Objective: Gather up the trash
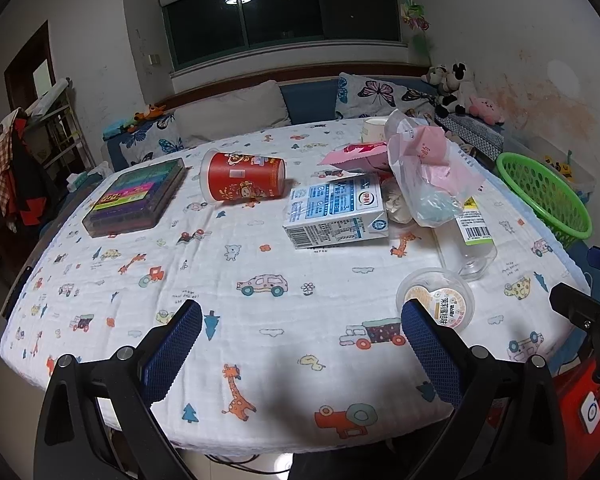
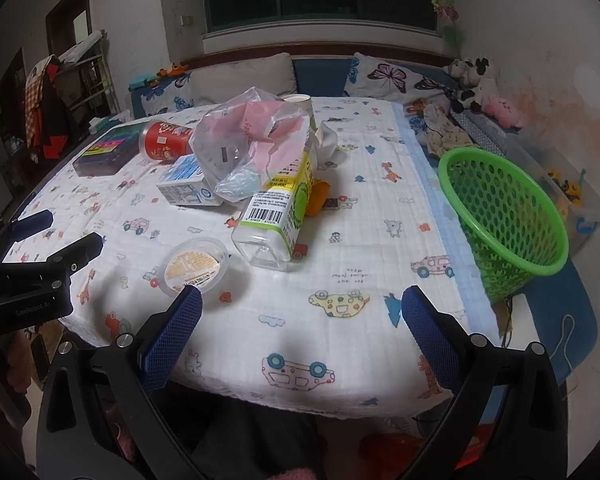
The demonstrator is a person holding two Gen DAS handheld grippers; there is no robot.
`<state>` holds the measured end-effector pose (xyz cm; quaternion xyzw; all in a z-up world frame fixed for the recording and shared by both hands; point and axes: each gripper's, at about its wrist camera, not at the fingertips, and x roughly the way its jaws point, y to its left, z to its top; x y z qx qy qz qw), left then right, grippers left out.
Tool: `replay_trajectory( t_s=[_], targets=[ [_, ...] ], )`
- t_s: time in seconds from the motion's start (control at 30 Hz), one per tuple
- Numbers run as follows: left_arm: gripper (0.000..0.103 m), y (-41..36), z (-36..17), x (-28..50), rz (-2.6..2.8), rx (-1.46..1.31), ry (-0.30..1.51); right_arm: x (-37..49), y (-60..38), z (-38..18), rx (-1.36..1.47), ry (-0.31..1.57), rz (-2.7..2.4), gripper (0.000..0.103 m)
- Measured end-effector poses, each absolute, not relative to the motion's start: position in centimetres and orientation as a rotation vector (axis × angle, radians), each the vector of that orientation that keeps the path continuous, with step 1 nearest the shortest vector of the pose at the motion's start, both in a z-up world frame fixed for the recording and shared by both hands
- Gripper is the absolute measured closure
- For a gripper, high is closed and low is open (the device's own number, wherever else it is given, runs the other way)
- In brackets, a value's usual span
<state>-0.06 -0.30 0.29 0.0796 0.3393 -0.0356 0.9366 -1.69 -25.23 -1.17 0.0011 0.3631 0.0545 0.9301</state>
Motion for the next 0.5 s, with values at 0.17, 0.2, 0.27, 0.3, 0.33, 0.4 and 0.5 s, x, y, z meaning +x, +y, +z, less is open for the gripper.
replay_trajectory(
  t_s=[0.17,0.2,0.27,0.3,0.33,0.4,0.5],
  targets=[
    [0.006,-0.29,0.22,-0.14,-0.078,0.157,0.694,-1.69,-25.28,-1.18,0.003,0.743,0.110,0.004],
    [0.006,-0.29,0.23,-0.11,-0.078,0.156,0.693,-1.66,-25.30,-1.18,0.004,0.743,0.110,0.004],
    [0.006,-0.28,0.28,-0.16,-0.076,0.154,0.693,-1.71,-25.29,-1.17,0.004,0.743,0.110,0.004],
    [0.006,-0.29,0.26,-0.16,-0.079,0.153,0.694,-1.71,-25.28,-1.16,0.003,0.743,0.109,0.004],
    [0.006,-0.31,0.27,-0.14,-0.081,0.151,0.694,-1.66,-25.30,-1.16,0.004,0.744,0.108,0.004],
    [0.006,-0.39,0.27,-0.11,-0.083,0.152,0.692,-1.60,-25.32,-1.19,0.007,0.745,0.106,0.004],
    [0.006,-0.53,0.14,-0.15,-0.087,0.152,0.693,-1.53,-25.38,-1.27,0.009,0.746,0.105,0.004]
  ],
)
